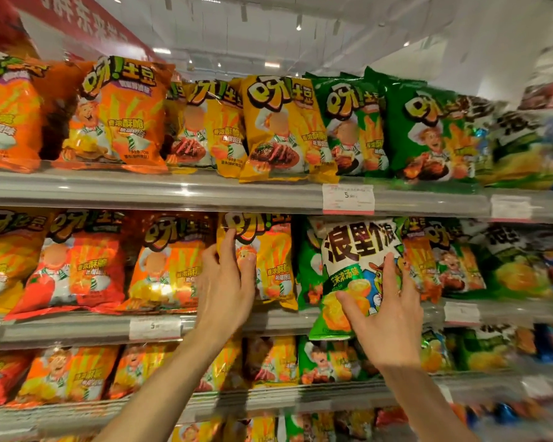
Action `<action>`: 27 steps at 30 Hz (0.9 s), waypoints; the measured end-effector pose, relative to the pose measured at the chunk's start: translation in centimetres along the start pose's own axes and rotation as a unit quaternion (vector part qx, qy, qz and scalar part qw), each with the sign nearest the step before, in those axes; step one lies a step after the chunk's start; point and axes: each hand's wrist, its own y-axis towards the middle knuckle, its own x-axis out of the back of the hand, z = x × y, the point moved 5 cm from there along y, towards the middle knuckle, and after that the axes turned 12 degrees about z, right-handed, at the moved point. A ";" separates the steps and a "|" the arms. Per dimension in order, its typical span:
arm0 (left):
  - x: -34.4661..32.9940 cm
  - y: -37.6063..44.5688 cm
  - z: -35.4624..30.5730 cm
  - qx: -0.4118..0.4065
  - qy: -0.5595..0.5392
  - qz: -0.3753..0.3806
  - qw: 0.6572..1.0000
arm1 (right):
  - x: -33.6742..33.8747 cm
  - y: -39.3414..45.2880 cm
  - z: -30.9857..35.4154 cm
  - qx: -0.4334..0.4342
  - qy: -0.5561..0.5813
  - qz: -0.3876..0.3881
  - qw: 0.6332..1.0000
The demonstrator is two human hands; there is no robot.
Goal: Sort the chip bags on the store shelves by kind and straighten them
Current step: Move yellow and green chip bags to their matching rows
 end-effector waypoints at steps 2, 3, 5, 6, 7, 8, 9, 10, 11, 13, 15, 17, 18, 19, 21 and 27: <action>-1.1 0.8 -0.1 0.009 0.006 0.011 1.000 | 0.2 0.3 -0.8 -0.009 0.007 0.004 1.000; -1.8 1.1 0.1 0.015 0.004 0.022 1.000 | 0.3 0.4 -1.1 -0.010 0.010 0.004 1.000; -3.0 1.3 0.6 0.039 0.000 0.052 0.998 | 0.3 0.6 -1.3 -0.009 0.013 0.004 1.000; -3.4 1.3 0.8 0.050 0.001 0.062 0.997 | 0.3 0.8 -1.3 -0.009 0.015 0.007 1.000; -3.6 1.4 1.0 0.057 0.004 0.065 0.996 | 0.2 0.8 -1.3 -0.008 0.017 0.010 1.000; -3.7 1.5 1.2 0.058 0.012 0.065 0.996 | 0.1 0.9 -1.3 -0.008 0.020 0.013 1.000; -3.6 1.6 1.3 0.056 0.025 0.064 0.996 | 0.1 1.0 -1.3 -0.008 0.023 0.016 1.000; -3.6 1.7 1.3 0.052 0.042 0.063 0.996 | 0.0 1.1 -1.3 -0.009 0.028 0.019 0.999; -3.4 1.6 1.3 0.048 0.062 0.058 0.995 | 0.0 1.1 -1.3 -0.008 0.034 0.020 0.999; -3.1 1.3 1.3 0.041 0.099 0.044 0.993 | -0.2 1.2 -1.2 -0.005 0.049 0.021 0.999; -2.9 1.0 1.2 0.042 0.120 0.041 0.991 | -0.3 1.2 -1.2 -0.003 0.066 0.023 0.998; -2.9 1.1 1.6 0.067 0.121 0.055 0.989 | -0.5 1.2 -1.2 -0.002 0.079 0.029 0.996; -2.9 1.2 1.9 0.080 0.113 0.068 0.988 | -0.6 1.1 -1.1 0.000 0.087 0.031 0.996; -2.8 1.3 1.9 0.085 0.104 0.078 0.988 | -0.6 1.1 -1.1 0.003 0.097 0.033 0.995; -2.5 1.2 1.7 0.076 0.087 0.082 0.990 | -0.6 1.0 -0.9 0.009 0.110 0.037 0.993; -0.9 -1.0 -0.8 -0.023 0.008 0.017 1.000 | -0.7 0.2 0.4 0.043 0.139 0.061 0.987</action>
